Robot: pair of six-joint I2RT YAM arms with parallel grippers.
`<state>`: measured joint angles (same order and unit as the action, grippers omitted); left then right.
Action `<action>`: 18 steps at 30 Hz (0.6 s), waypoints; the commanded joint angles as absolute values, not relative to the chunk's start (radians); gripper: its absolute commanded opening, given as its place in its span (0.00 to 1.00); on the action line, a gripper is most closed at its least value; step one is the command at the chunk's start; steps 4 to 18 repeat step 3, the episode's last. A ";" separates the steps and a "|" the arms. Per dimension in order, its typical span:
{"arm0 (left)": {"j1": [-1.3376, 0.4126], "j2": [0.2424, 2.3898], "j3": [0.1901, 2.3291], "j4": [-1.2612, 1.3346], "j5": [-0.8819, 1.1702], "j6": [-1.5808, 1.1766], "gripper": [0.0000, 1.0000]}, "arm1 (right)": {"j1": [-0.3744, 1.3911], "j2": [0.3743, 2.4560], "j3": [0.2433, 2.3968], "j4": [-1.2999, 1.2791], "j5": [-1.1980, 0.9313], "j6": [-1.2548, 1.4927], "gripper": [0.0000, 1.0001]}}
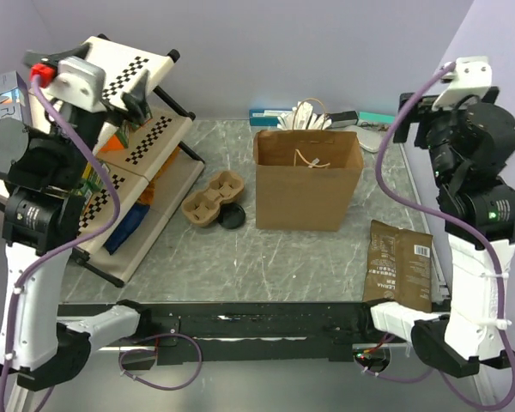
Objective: Pack the takeout coffee
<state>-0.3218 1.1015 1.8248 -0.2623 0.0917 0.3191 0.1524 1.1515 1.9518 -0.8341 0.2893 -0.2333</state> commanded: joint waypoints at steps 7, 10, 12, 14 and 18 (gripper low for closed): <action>-0.244 1.077 1.796 -0.040 -0.169 0.255 0.99 | 0.152 1.161 2.088 -0.602 0.264 -0.235 1.00; -0.244 1.077 1.796 -0.040 -0.169 0.255 0.99 | 0.152 1.161 2.088 -0.602 0.264 -0.235 1.00; -0.244 1.077 1.796 -0.040 -0.169 0.255 0.99 | 0.152 1.161 2.088 -0.602 0.264 -0.235 1.00; -0.244 1.077 1.796 -0.040 -0.169 0.255 0.99 | 0.152 1.161 2.088 -0.602 0.264 -0.235 1.00; -0.244 1.077 1.796 -0.040 -0.169 0.255 0.99 | 0.152 1.161 2.088 -0.602 0.264 -0.235 1.00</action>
